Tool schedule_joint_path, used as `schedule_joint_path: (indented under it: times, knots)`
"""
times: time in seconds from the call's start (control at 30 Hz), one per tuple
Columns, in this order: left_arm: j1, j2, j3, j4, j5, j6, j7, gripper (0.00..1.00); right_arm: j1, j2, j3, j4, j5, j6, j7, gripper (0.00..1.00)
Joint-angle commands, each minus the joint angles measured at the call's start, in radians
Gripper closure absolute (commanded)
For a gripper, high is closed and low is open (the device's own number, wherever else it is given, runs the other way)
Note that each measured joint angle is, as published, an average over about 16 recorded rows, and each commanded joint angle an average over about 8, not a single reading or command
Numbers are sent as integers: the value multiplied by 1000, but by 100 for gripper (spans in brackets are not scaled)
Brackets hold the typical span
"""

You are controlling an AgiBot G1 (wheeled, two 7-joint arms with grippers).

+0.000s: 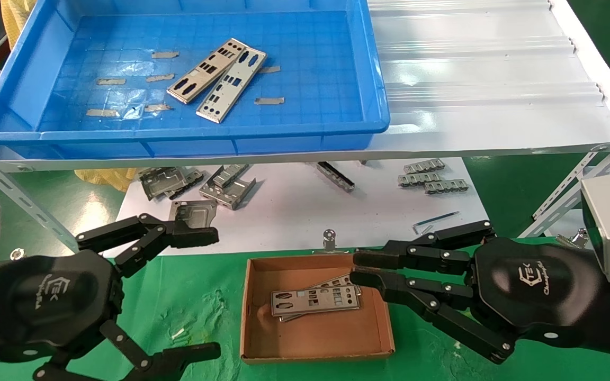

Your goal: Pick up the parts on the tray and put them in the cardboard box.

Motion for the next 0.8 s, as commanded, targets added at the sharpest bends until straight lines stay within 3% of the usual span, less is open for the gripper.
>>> schedule_joint_path:
  times: [0.03, 0.8]
  knots:
    - [0, 0, 0, 0, 0, 0, 0, 0, 0, 0, 0, 0, 0, 0, 0, 100]
    - [0, 0, 0, 0, 0, 0, 0, 0, 0, 0, 0, 0, 0, 0, 0, 100]
